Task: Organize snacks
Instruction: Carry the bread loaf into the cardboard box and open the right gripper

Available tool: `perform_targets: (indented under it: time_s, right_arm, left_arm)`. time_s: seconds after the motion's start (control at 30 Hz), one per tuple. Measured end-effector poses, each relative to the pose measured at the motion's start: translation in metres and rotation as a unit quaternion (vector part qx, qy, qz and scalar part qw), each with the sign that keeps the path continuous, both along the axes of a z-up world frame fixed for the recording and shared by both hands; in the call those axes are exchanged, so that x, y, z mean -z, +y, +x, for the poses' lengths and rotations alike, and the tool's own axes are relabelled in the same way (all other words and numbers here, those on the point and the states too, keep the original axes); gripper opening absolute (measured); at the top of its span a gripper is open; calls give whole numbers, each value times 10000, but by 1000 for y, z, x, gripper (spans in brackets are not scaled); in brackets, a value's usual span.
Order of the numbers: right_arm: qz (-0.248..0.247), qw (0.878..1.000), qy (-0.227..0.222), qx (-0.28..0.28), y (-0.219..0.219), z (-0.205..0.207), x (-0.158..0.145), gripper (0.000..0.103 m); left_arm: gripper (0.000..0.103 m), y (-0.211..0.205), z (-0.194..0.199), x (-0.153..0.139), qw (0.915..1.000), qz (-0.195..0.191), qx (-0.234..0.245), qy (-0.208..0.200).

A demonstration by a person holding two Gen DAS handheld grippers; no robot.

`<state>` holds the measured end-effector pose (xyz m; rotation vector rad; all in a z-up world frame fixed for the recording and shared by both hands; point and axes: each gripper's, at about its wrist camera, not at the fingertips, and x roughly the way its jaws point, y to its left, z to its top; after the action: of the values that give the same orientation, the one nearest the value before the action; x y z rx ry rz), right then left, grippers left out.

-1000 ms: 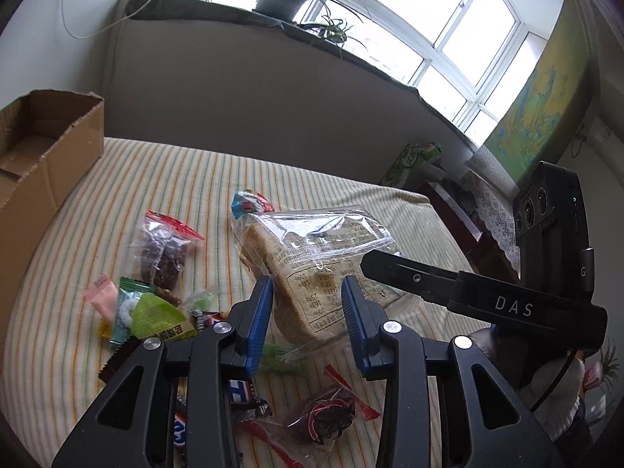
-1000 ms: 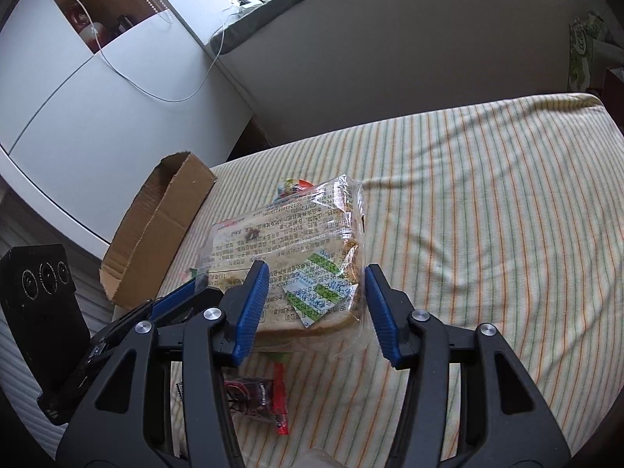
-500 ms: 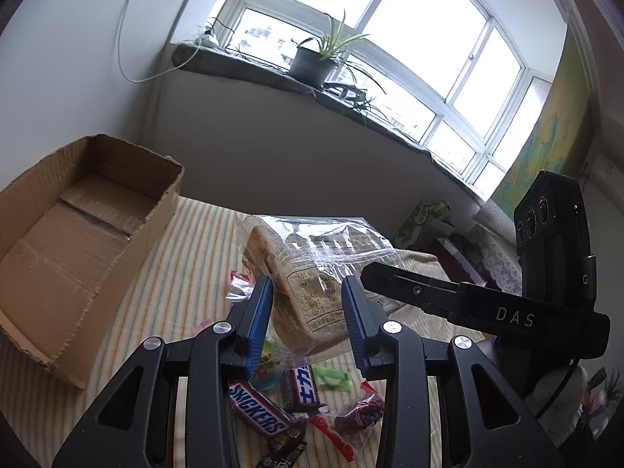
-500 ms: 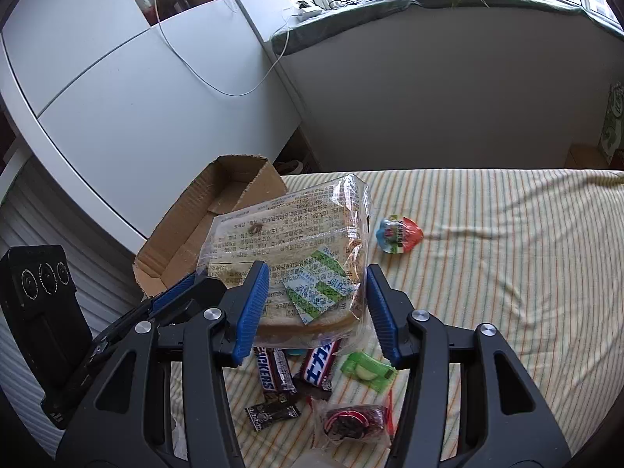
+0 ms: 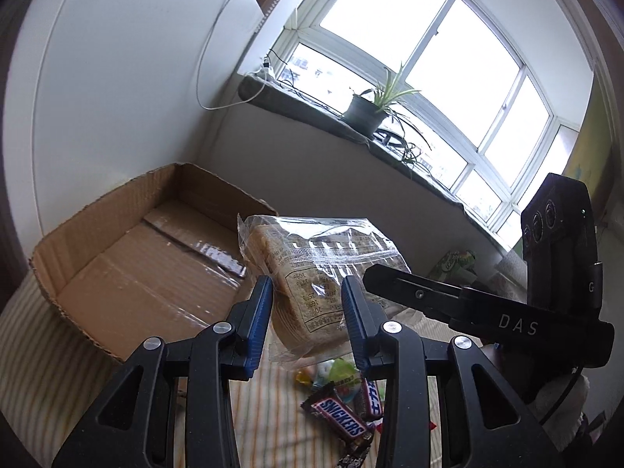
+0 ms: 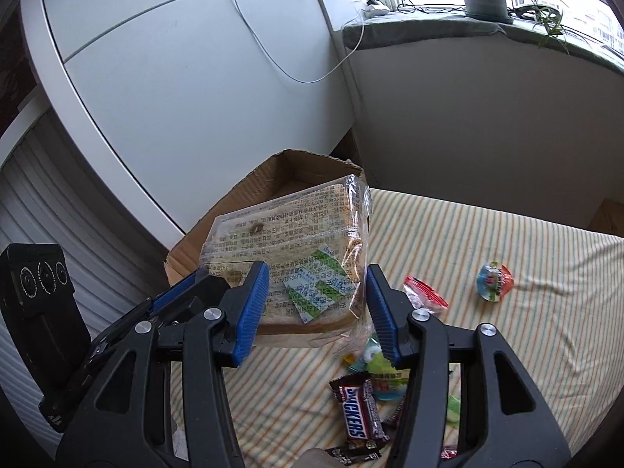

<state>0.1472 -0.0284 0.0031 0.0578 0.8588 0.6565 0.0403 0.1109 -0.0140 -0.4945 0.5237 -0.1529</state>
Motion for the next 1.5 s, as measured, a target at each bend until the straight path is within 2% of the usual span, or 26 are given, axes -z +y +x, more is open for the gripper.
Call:
perform_targets:
  time_s: [0.53, 0.83, 0.93, 1.0, 1.17, 1.27, 1.5]
  right_arm:
    - [-357, 9982, 16, -477, 91, 16, 20, 53]
    - [-478, 9964, 131, -693, 121, 29, 39, 53]
    - [-674, 9955, 147, -647, 128, 30, 46, 53]
    - [-789, 9952, 57, -572, 130, 31, 48, 53]
    - [-701, 9963, 40, -491, 121, 33, 45, 53]
    - [-634, 9971, 25, -418, 111, 34, 40, 53]
    - [-503, 9985, -32, -231, 76, 24, 22, 53]
  left_arm:
    - [35, 64, 2, 25, 9969, -185, -707, 293]
    - [32, 78, 10, 37, 9951, -253, -835, 473]
    - [32, 74, 13, 36, 9953, -124, -825, 496]
    - [32, 72, 13, 36, 9953, -121, -814, 510]
    - [32, 71, 11, 31, 9955, 12, -840, 430]
    - [32, 73, 13, 34, 9955, -65, -815, 477]
    - [32, 61, 6, 29, 9969, 139, -661, 406]
